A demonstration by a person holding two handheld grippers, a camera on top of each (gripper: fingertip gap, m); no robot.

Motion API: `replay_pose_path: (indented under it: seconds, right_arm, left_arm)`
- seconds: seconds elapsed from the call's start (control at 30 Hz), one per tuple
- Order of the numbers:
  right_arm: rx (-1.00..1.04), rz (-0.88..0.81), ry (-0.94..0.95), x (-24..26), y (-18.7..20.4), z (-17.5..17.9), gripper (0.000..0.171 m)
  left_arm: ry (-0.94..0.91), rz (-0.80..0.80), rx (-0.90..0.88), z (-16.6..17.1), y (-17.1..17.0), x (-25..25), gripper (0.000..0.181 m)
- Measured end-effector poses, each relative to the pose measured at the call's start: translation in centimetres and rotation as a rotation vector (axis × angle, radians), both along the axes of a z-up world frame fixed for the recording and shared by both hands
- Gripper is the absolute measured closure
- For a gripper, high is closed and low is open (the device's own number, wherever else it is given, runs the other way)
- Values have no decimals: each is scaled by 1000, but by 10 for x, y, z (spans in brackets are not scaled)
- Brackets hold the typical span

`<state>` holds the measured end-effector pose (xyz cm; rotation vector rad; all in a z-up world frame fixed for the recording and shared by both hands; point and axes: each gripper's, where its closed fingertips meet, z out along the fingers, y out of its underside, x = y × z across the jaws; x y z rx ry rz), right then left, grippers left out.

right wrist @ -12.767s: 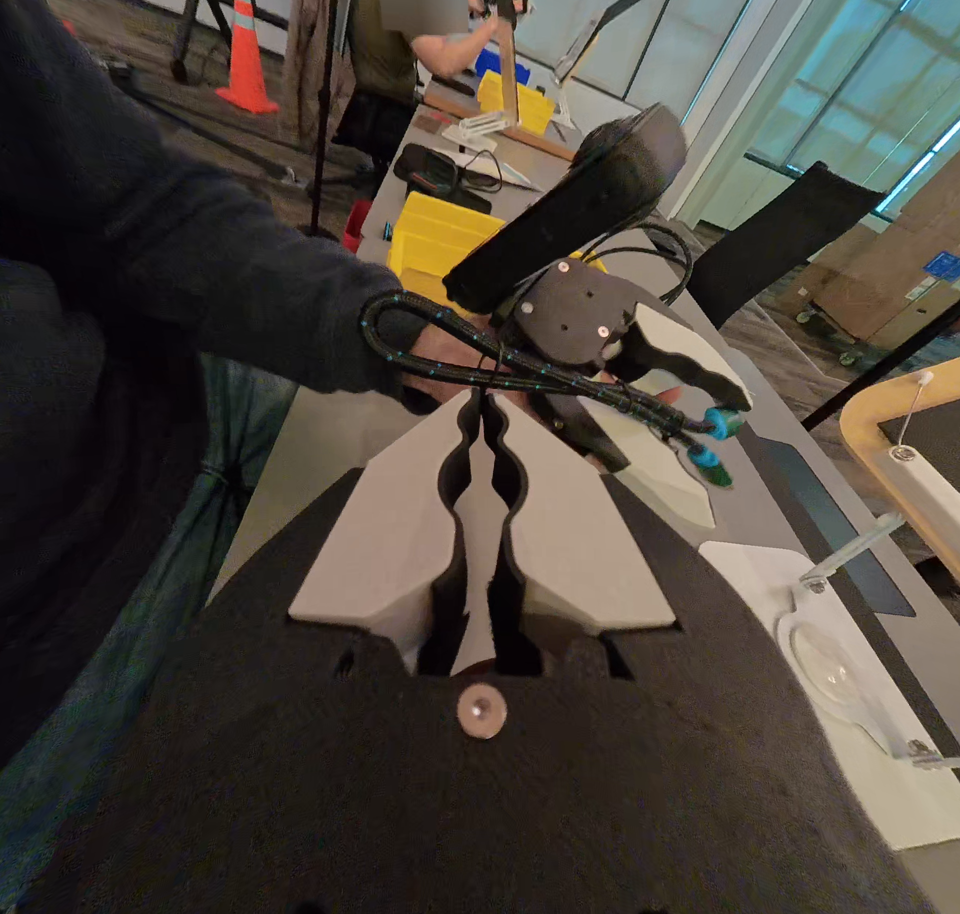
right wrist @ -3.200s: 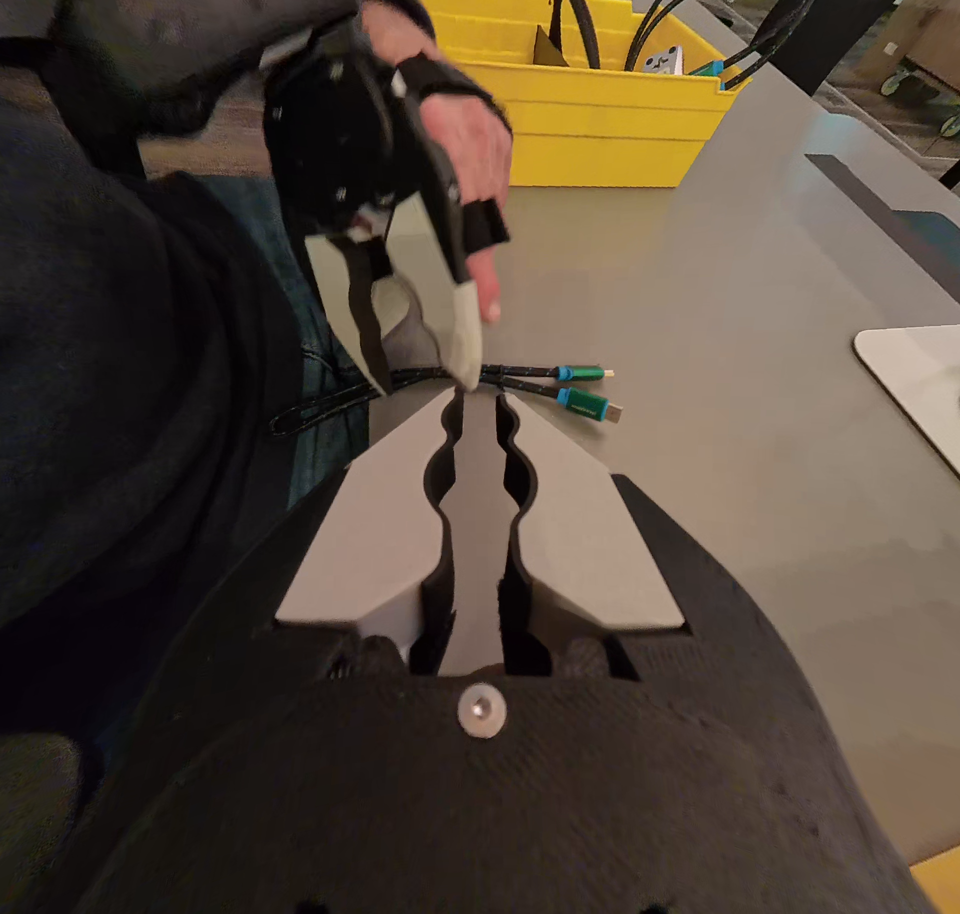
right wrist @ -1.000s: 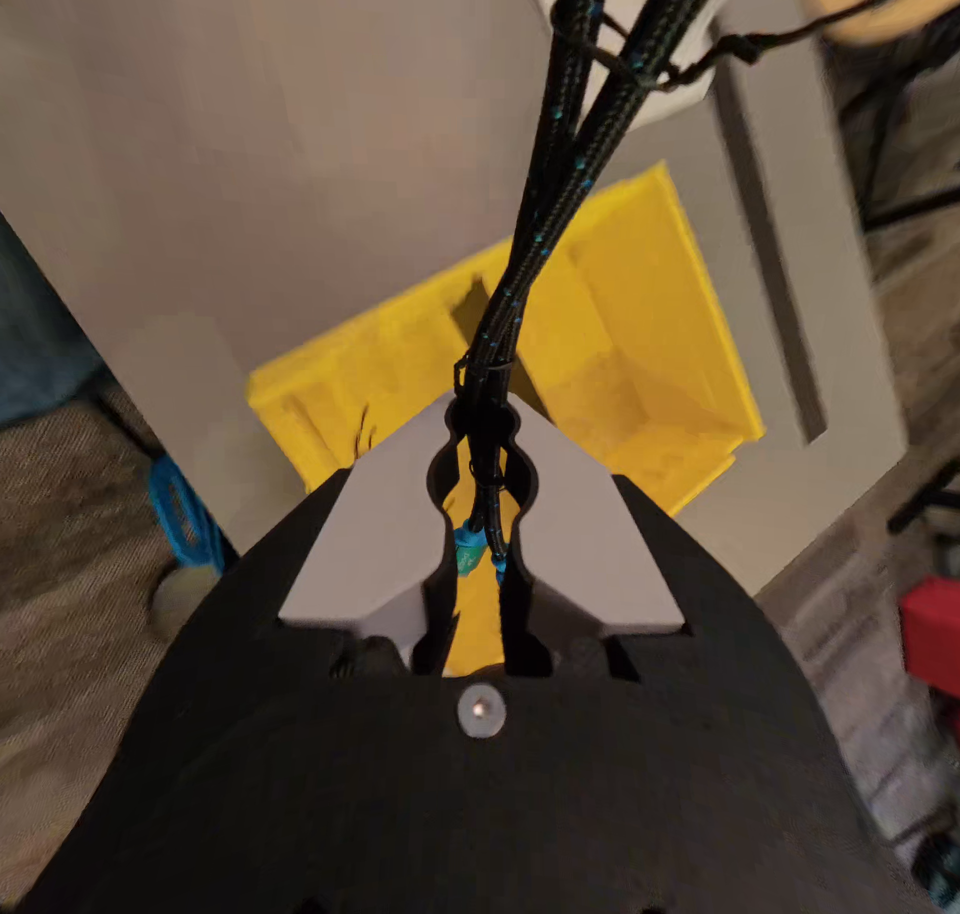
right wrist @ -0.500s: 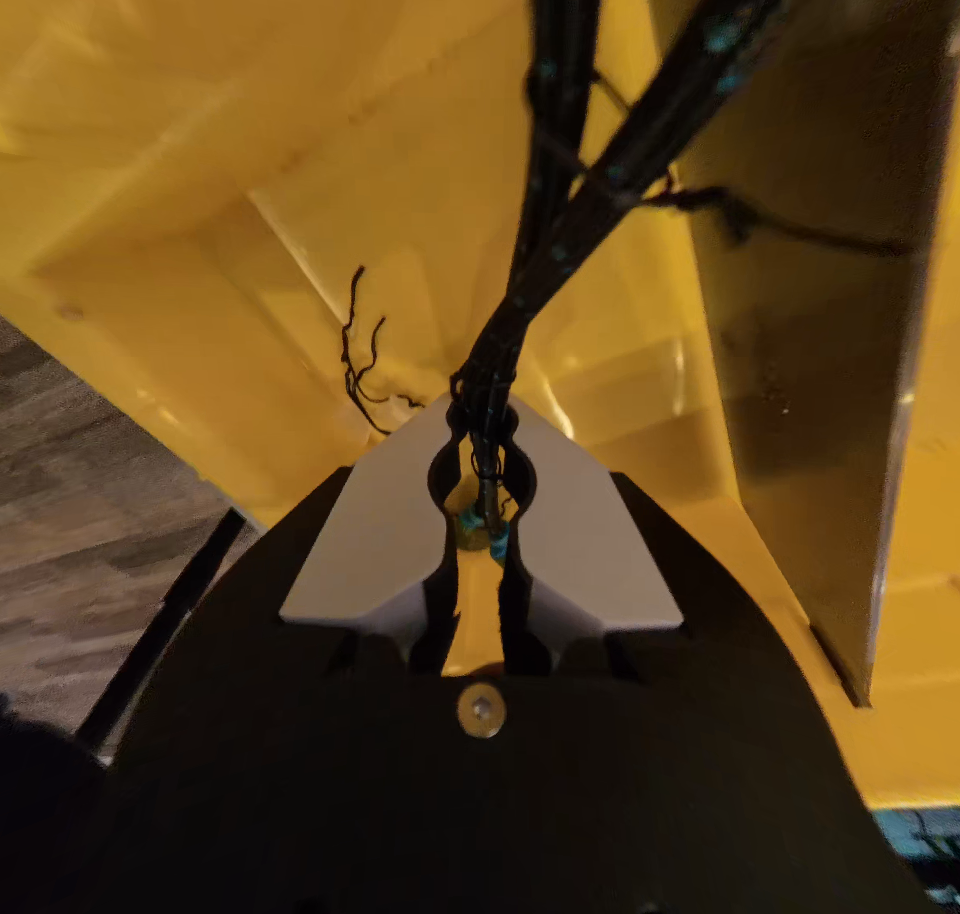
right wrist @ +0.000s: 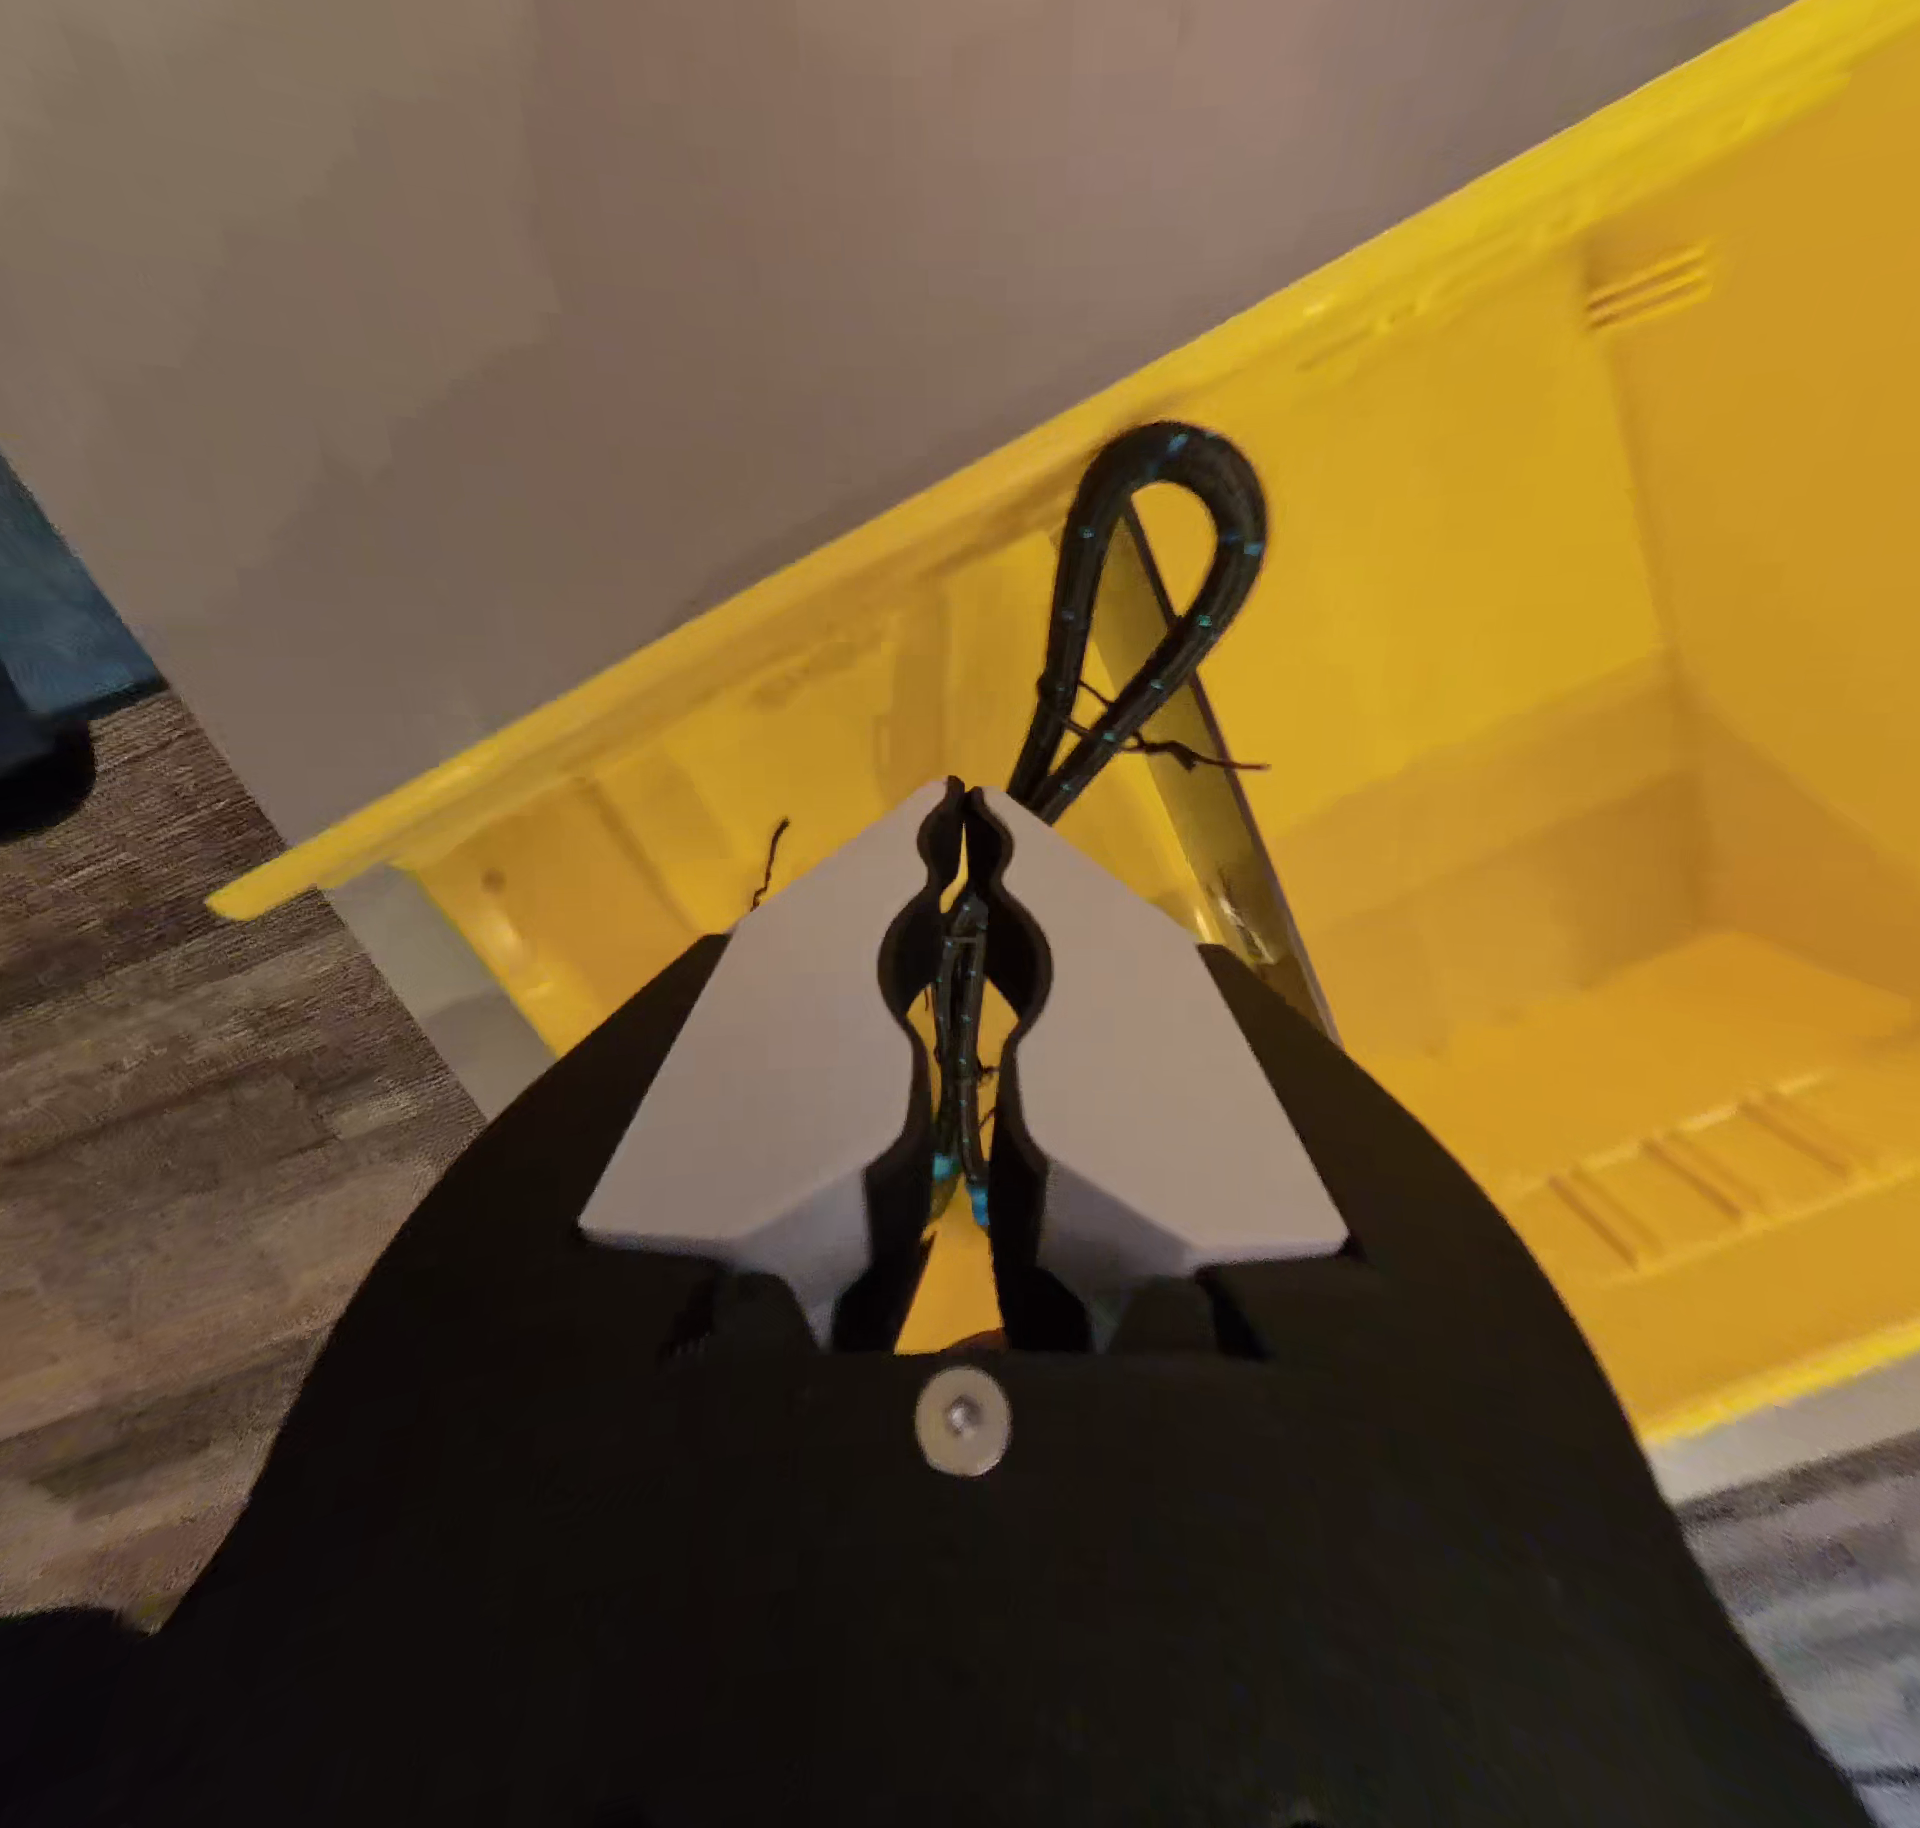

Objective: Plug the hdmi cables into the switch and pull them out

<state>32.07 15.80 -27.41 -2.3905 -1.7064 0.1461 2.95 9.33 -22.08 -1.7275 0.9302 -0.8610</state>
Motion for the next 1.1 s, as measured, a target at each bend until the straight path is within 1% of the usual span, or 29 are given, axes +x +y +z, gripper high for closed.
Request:
replay_pose_path:
  seconds: [0.13, 0.2, 0.23, 0.3, 0.37, 0.4, 0.43, 0.47, 0.6, 0.73, 0.97, 1.1]
  right_arm:
    - [-46, -16, 4, -2, 0, -20, 171]
    - [-57, -31, 9, -1, -1, -19, 171]
    - [-55, -37, 15, 0, -3, -14, 171]
    - [13, -85, 56, 4, 6, 7, 171]
    - [54, -126, 128, 3, 14, 23, 165]
    - [73, -140, 124, 4, 18, 25, 161]
    - [79, -144, 97, 7, 20, 21, 155]
    - [70, -141, 71, 9, 19, 14, 155]
    - [41, -114, 33, 5, 16, -12, 164]
    - [16, -140, 37, 6, 16, -19, 166]
    - [-70, -130, -44, 9, 12, -47, 166]
    - [-99, -158, -37, 8, 14, -48, 166]
  left_arm:
    - [3, 2, -3, -2, -2, -1, 155]
    - [11, 1, -8, -6, -1, -1, 155]
    - [12, 0, -8, -6, -1, -1, 154]
    - [12, 2, -9, -7, -1, -1, 154]
    - [11, 1, -14, -8, 0, 0, 155]
    - [11, -1, -19, -10, 0, 0, 155]
    - [13, -3, -21, -11, 0, 1, 154]
    - [16, -6, -22, -12, -1, 2, 154]
    - [26, -11, -10, -12, -2, 2, 154]
    - [24, -11, -17, -14, -2, 2, 154]
    - [48, -26, -6, -17, -5, 5, 154]
    - [64, -38, -3, -19, -7, 8, 154]
